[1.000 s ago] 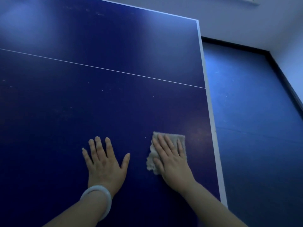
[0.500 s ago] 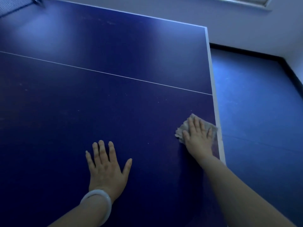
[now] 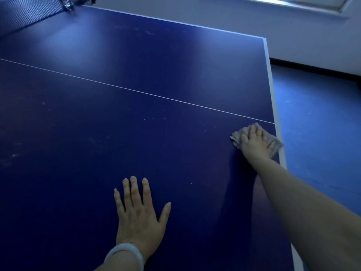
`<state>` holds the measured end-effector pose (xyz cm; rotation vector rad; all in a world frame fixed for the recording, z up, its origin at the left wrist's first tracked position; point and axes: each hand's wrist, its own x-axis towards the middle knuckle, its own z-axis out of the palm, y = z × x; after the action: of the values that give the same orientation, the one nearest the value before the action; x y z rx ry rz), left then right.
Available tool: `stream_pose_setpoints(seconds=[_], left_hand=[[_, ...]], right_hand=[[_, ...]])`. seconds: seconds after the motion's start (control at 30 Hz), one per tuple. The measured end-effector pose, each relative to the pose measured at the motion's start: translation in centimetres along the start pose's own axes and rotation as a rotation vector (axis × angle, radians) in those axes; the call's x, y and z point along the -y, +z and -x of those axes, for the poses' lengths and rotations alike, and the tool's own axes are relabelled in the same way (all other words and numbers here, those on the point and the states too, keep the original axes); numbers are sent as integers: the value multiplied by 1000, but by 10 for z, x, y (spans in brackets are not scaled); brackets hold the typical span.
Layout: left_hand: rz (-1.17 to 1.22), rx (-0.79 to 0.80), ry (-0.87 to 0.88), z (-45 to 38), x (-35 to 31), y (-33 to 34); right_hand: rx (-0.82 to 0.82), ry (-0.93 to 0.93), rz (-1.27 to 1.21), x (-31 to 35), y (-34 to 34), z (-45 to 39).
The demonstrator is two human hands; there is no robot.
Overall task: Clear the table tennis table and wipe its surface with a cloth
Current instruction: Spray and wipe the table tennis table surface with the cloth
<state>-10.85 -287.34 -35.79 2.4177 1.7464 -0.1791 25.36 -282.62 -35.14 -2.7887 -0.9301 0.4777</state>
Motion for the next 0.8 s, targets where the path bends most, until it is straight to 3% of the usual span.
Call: stream_pose_setpoints(seconds=[0.07, 0.13, 0.2, 0.27, 0.33, 0.47, 0.53, 0.6, 0.7, 0.8], left_hand=[[-12, 7, -6, 1, -1, -1], [-17, -5, -16, 1, -2, -3], [-28, 4, -22, 1, -2, -6], [-15, -2, -20, 1, -2, -7], [-5, -12, -7, 2, -2, -7], [8, -26, 9, 1, 0, -5], [14, -27, 13, 1, 0, -4], [15, -39, 18, 1, 1, -2], [10, -42, 18, 2, 0, -2], [12, -40, 8, 1, 0, -3]], right_hand=[[59, -142, -31, 47, 12, 5], [121, -410, 10, 85, 30, 26], [162, -649, 101, 90, 46, 49], [128, -708, 161, 66, 42, 44], [45, -523, 164, 33, 25, 20], [-27, 50, -10, 18, -6, -21], [-23, 127, -50, 46, -5, -28], [11, -22, -39, 87, 3, -25], [101, -388, 54, 155, 28, 10], [152, -656, 129, 176, 57, 59]])
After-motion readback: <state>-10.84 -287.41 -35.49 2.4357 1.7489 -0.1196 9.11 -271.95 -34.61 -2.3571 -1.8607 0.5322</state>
